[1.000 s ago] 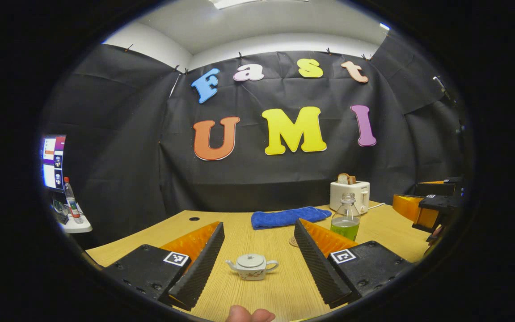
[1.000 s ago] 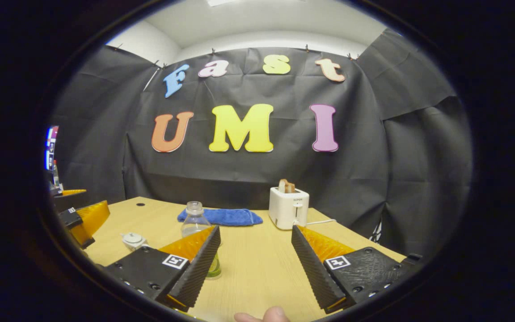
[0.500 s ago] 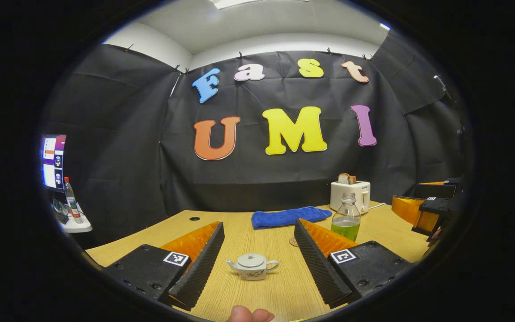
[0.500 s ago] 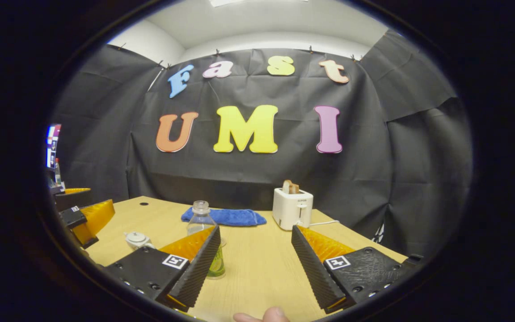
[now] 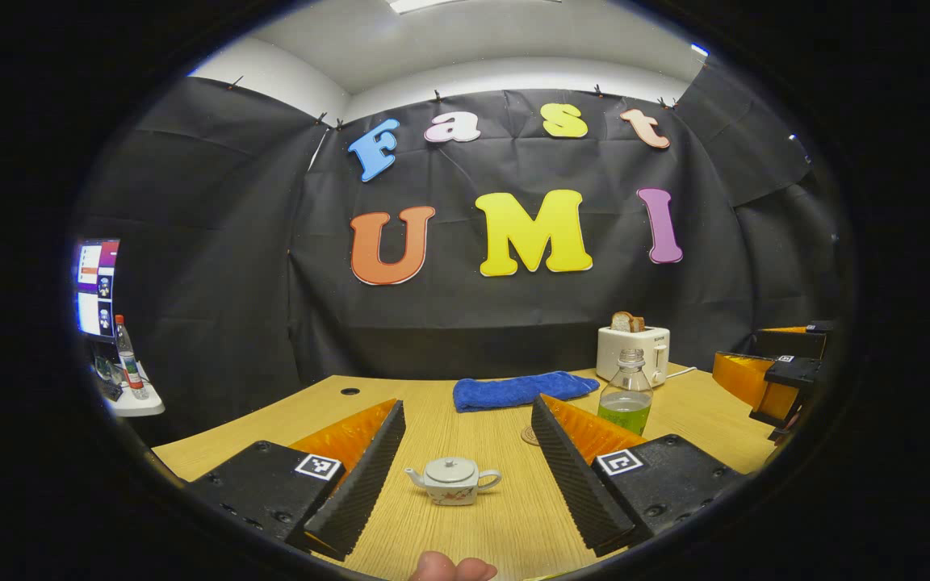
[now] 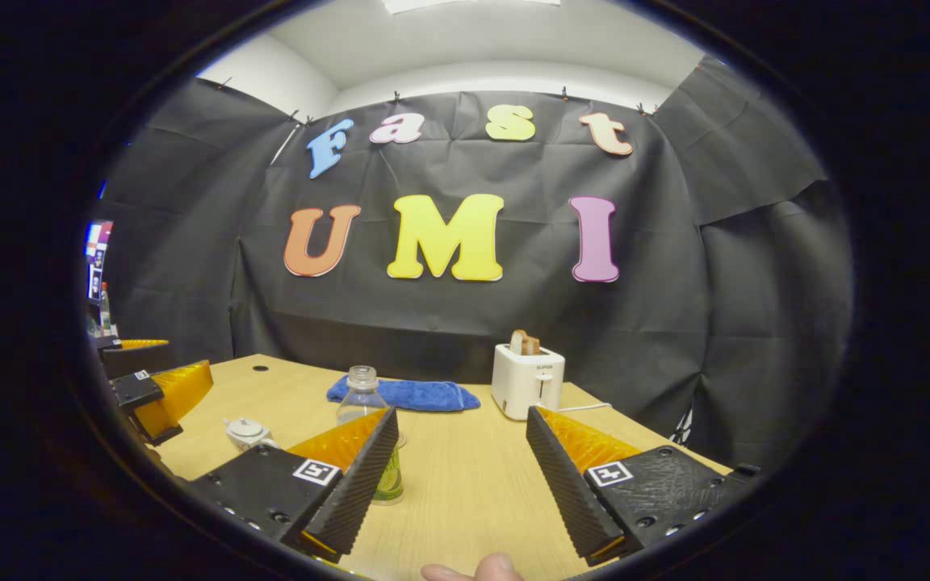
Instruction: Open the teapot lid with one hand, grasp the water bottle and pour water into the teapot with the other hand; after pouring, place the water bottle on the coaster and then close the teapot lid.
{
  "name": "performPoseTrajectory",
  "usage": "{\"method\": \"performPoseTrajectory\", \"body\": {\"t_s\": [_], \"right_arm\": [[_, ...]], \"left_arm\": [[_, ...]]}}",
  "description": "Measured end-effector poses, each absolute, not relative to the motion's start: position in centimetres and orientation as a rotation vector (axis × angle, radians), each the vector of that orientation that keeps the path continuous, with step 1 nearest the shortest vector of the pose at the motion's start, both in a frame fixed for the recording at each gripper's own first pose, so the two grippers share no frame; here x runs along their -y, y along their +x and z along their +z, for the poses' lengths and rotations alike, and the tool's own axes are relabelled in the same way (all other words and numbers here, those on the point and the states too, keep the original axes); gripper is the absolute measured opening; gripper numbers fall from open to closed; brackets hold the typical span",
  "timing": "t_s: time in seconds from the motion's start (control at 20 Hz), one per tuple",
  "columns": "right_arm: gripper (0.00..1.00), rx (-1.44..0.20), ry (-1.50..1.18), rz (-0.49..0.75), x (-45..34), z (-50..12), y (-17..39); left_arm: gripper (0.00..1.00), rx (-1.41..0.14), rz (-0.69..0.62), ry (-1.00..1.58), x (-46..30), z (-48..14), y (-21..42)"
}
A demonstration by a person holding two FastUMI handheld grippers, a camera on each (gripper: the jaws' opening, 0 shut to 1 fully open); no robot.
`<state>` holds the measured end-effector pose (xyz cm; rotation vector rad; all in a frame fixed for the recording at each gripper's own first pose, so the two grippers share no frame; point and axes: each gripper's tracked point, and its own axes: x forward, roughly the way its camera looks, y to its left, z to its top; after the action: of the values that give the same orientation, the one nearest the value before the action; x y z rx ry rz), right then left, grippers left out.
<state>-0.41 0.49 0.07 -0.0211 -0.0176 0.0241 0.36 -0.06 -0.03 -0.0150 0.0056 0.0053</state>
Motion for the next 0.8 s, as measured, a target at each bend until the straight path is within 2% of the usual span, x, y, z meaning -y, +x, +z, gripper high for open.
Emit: {"method": "performPoseTrajectory", "body": {"t_s": [0.6, 0.8], "right_arm": [[0.95, -0.063, -0.027, 0.013, 0.8, -3.4, 0.4], [0.95, -0.077, -0.023, -0.01, 1.9, -4.1, 0.9]], "left_arm": [[0.98, -0.144, 0.02, 0.01, -1.7, -6.2, 4.1], [0.95, -0.209, 0.024, -0.011, -2.1, -8.1, 5.8]]}}
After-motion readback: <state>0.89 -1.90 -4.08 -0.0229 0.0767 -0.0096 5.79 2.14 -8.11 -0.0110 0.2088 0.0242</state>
